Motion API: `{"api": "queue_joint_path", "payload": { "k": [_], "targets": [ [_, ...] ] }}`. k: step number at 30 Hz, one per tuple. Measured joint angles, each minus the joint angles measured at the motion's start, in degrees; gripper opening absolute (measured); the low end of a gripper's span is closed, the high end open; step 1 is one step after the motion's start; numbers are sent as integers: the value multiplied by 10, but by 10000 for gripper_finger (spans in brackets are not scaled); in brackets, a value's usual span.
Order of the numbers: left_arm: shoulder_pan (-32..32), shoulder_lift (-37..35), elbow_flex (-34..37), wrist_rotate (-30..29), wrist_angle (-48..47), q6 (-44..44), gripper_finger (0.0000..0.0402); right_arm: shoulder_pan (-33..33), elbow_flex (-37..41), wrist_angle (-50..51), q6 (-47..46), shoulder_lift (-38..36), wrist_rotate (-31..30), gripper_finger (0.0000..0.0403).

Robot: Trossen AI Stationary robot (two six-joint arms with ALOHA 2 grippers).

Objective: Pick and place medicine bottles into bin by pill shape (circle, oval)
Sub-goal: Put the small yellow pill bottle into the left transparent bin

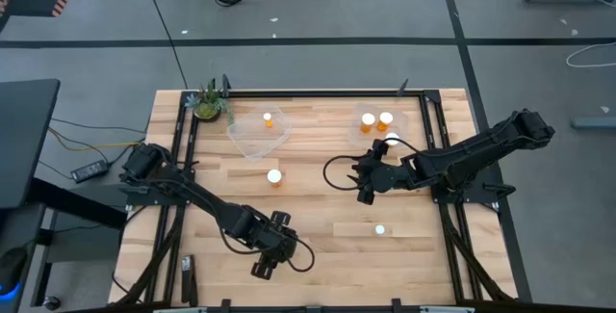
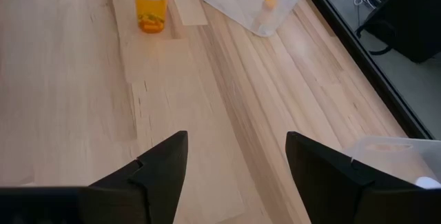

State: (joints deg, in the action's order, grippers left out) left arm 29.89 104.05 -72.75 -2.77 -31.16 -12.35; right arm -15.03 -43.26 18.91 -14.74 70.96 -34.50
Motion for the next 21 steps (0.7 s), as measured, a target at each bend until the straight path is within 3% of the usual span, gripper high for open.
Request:
{"api": "queue_joint_path", "payload": {
  "k": [6,21],
  "targets": [
    [8,12,0,-38,-8,16,231,0,0,1,0,0,0,252],
    [12,22,0,-45,-2,29,233,0,0,2,-2,0,0,252]
  ]
}}
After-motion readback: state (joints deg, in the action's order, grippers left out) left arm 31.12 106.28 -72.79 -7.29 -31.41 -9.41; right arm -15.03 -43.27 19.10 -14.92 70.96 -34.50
